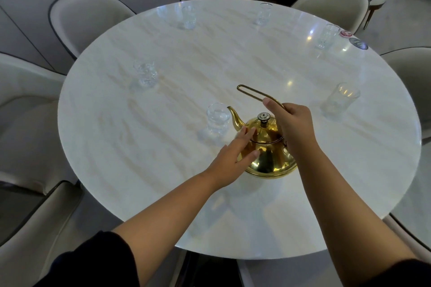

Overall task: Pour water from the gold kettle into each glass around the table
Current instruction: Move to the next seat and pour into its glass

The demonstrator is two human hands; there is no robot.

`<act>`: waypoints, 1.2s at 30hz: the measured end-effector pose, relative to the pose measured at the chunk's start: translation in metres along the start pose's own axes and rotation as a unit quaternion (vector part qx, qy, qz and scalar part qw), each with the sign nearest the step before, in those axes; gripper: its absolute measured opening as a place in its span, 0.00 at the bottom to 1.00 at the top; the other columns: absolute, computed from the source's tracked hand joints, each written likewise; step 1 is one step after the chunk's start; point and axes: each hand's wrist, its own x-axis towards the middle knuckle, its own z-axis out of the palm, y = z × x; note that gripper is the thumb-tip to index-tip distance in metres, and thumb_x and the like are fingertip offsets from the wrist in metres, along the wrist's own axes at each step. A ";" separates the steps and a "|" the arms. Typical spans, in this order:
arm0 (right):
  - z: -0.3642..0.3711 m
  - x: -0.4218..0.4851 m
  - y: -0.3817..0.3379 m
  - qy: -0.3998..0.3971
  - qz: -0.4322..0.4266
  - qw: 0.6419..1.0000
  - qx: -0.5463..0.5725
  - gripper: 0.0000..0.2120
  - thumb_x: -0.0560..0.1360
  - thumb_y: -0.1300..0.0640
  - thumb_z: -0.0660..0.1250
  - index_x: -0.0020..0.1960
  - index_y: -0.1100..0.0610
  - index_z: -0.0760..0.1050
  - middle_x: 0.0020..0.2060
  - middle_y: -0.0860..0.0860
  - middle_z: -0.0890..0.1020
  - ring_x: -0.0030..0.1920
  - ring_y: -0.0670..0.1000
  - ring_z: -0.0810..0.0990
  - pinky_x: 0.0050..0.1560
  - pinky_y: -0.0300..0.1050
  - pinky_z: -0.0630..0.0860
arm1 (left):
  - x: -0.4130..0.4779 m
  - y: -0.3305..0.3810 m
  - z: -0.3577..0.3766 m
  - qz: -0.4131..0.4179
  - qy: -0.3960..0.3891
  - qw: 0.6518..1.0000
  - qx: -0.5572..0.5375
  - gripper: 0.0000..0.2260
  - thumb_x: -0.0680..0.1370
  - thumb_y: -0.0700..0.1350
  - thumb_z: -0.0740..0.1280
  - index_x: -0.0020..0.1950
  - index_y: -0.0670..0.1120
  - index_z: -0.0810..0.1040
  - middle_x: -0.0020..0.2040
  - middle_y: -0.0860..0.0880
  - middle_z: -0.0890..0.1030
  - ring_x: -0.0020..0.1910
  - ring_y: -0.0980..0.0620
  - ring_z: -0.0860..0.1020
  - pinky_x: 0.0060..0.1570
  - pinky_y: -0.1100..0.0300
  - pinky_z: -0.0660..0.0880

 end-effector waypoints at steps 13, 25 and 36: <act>-0.036 -0.076 0.015 0.028 -0.015 0.988 0.151 0.25 0.73 0.53 0.71 0.25 0.56 0.60 0.21 0.50 0.58 0.22 0.47 0.56 0.24 0.37 0.57 | -0.058 0.019 0.033 0.032 0.031 0.993 0.113 0.24 0.80 0.54 0.57 0.75 0.58 0.54 0.78 0.55 0.50 0.77 0.53 0.44 0.73 0.47 0.40; -0.056 -0.198 0.014 0.055 -0.003 0.985 0.161 0.21 0.73 0.53 0.70 0.29 0.62 0.66 0.22 0.53 0.59 0.21 0.46 0.57 0.24 0.39 0.59 | -0.152 0.027 0.058 0.109 0.036 0.987 0.115 0.21 0.78 0.55 0.60 0.71 0.55 0.64 0.75 0.53 0.59 0.73 0.55 0.58 0.72 0.44 0.58; -0.100 -0.319 0.020 0.142 0.012 0.966 0.214 0.23 0.73 0.55 0.70 0.25 0.56 0.63 0.18 0.46 0.62 0.19 0.44 0.58 0.22 0.36 0.60 | -0.232 0.049 0.110 0.165 -0.064 0.970 0.168 0.25 0.78 0.53 0.62 0.73 0.53 0.60 0.76 0.52 0.57 0.75 0.53 0.55 0.73 0.44 0.55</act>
